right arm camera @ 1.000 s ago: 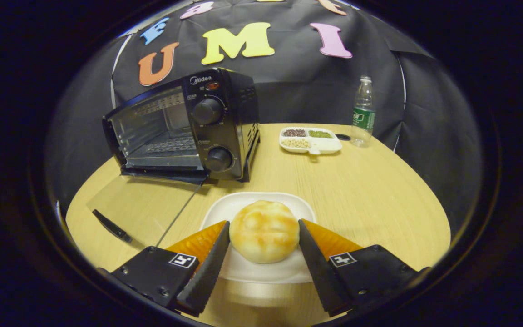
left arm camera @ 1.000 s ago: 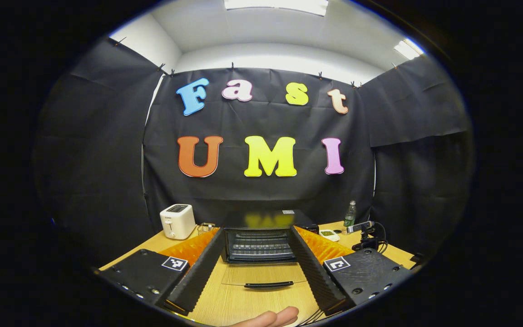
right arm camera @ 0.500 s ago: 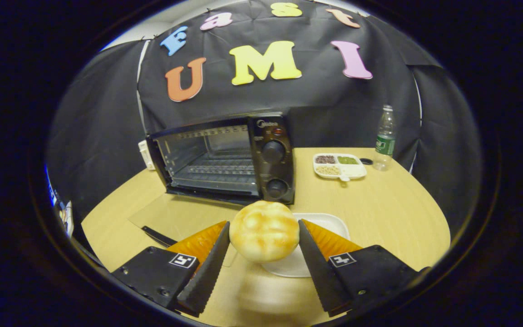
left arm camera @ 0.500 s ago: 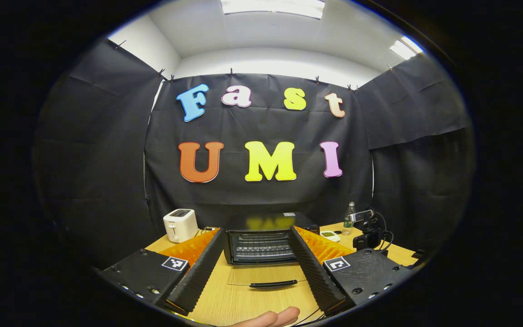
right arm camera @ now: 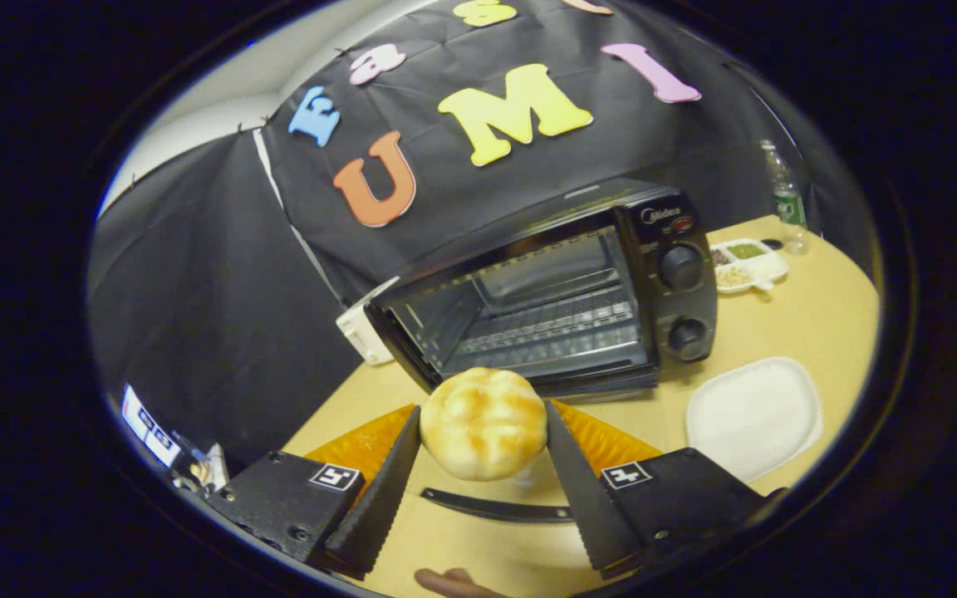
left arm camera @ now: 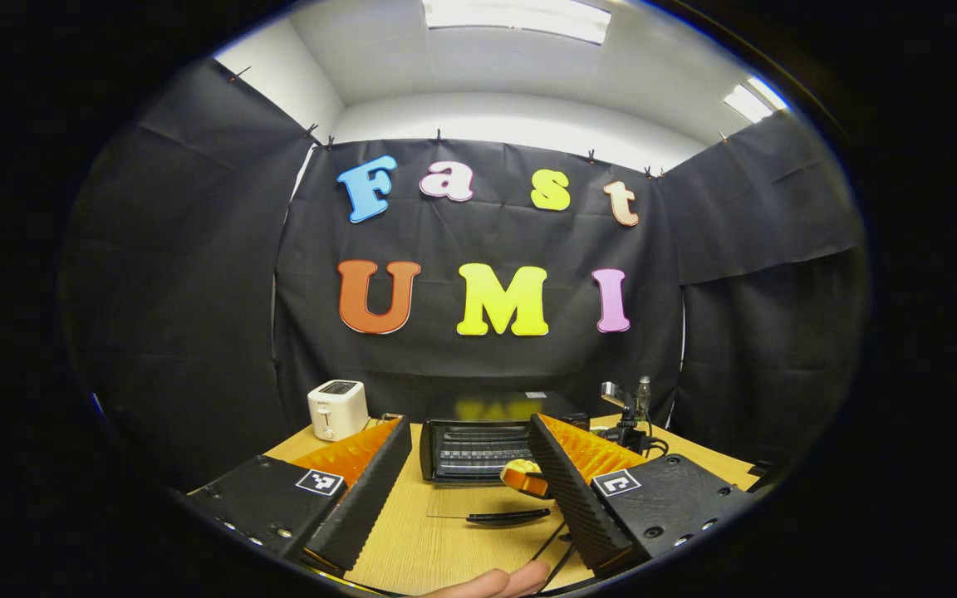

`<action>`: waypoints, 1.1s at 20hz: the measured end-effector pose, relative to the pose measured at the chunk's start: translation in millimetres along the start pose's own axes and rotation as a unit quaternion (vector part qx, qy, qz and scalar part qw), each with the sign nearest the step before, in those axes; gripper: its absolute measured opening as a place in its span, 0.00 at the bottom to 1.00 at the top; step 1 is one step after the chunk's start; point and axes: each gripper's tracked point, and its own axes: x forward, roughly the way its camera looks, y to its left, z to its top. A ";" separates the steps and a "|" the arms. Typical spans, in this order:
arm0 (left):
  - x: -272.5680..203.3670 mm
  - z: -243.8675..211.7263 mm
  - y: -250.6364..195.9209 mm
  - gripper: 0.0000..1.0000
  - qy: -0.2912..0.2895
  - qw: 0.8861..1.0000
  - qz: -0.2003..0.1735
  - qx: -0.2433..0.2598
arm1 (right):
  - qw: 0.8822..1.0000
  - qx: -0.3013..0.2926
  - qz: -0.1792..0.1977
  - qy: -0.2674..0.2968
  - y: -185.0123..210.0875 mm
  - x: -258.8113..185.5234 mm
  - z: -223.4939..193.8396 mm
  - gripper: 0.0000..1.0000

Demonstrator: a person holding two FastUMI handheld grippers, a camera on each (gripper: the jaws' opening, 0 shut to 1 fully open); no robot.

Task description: Open the electric oven with the left hand, put the food in, and close the electric oven.

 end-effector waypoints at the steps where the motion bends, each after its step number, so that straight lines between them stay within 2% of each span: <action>1: 0.1 -1.6 3.5 0.93 0.002 1.000 0.003 -0.001 | 0.999 0.028 -0.005 -0.022 3.2 8.7 8.6 0.89; 4: 0.1 -8.7 11.0 0.93 0.011 1.000 0.005 -0.006 | 0.992 0.107 -0.040 -0.058 2.5 36.8 20.1 0.89; 8: 4.6 -17.1 22.0 0.93 0.016 1.000 0.011 -0.009 | 0.975 0.150 -0.103 -0.126 -20.1 72.6 44.5 0.89; 15: 14.0 -33.1 48.3 0.93 0.037 0.999 0.035 -0.005 | 0.973 0.050 -0.152 -0.164 -51.5 133.7 76.3 0.89; 18: 19.3 -41.0 57.6 0.93 0.046 0.998 0.046 0.002 | 0.973 -0.007 -0.163 -0.162 -62.5 150.4 78.5 0.89; 22: 25.4 -49.1 54.3 0.93 0.057 0.997 0.043 0.005 | 0.974 -0.032 -0.158 -0.160 -62.6 166.3 82.1 0.89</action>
